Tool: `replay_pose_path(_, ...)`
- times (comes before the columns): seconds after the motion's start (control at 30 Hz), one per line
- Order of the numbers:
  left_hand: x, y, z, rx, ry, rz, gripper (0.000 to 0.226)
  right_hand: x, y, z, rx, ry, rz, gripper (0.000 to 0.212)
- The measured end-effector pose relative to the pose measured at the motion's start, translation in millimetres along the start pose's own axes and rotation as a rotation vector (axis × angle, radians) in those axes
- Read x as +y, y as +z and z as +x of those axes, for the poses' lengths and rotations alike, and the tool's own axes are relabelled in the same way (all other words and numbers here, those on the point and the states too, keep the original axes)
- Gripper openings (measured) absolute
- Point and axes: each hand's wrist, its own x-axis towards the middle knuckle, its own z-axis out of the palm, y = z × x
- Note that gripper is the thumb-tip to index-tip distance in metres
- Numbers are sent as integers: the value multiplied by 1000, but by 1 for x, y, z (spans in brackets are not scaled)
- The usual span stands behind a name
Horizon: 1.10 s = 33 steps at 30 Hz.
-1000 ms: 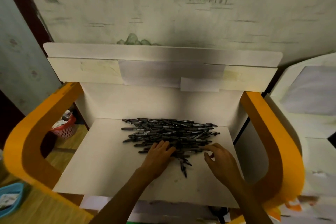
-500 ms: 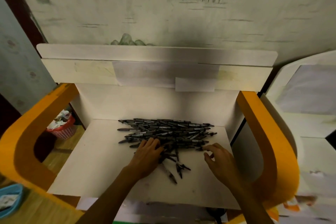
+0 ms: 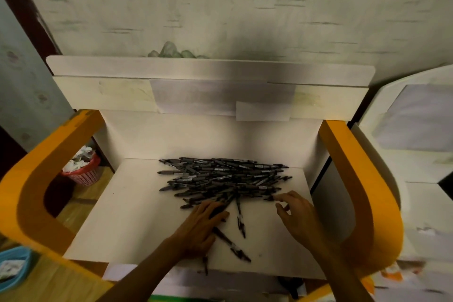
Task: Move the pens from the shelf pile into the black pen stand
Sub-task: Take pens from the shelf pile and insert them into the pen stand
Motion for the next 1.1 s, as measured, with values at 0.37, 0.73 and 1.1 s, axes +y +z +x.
replay_pose_path(0.37, 4, 16, 5, 299, 90, 354, 28, -10, 8, -1, -8, -12, -1, 23)
replay_pose_path(0.73, 6, 12, 18, 255, 121, 272, 45, -22, 12, 3, 3, -59, -2, 18)
replay_pose_path(1.1, 1, 3, 20, 294, 133, 187, 61, -38, 8, 4, 4, -81, -5, 14)
